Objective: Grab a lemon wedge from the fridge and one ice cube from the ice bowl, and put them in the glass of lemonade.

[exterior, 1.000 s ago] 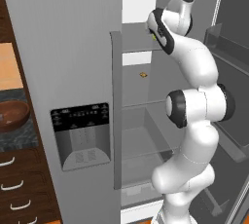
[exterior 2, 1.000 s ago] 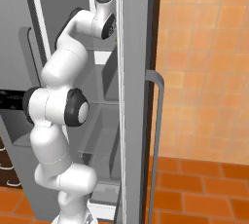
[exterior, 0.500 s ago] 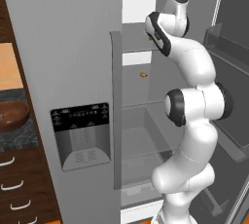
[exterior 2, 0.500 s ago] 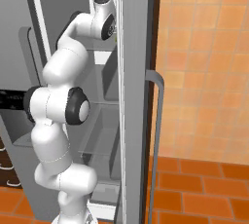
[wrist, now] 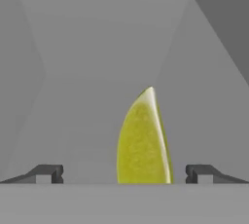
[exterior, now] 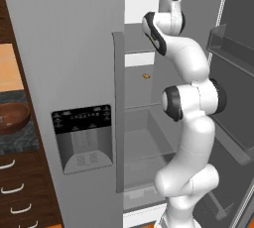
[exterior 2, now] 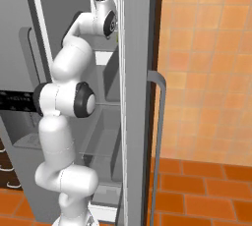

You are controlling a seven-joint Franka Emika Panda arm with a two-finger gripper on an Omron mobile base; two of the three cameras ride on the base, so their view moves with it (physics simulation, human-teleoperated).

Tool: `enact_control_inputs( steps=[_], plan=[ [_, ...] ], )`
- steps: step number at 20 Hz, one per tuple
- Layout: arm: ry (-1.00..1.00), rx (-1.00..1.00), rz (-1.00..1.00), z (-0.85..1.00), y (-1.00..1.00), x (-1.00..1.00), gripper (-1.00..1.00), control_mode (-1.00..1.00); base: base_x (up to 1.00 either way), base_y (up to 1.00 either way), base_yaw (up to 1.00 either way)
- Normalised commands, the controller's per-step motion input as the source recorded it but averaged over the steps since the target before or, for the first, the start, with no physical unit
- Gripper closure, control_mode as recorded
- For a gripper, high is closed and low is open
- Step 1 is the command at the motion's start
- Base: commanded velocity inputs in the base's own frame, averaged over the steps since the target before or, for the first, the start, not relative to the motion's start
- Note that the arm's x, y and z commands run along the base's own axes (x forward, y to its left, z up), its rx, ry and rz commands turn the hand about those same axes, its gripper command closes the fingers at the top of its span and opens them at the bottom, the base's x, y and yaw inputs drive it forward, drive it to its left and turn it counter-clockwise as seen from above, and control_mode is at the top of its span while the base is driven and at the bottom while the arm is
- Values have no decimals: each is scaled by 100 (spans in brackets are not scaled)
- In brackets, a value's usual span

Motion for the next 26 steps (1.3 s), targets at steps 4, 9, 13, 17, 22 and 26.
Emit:
enact_control_inputs(
  steps=[4, 9, 13, 17, 22, 26],
  plan=[
    [-9, 0, -2, -1, -17, 3, -100, -100, 0, 0, 0],
    [-7, 1, -2, -16, -19, 15, -100, -100, 0, 0, 0],
    [2, 0, 0, -21, 20, 13, -100, -100, 0, 0, 0],
    [0, 0, 1, -57, 6, 0, -100, -100, 0, 0, 0],
    [2, 0, 3, -30, 0, 0, -100, -100, 0, 0, 0],
    [5, 0, 3, -12, 0, 0, 100, -100, 0, 0, 0]
  ],
)
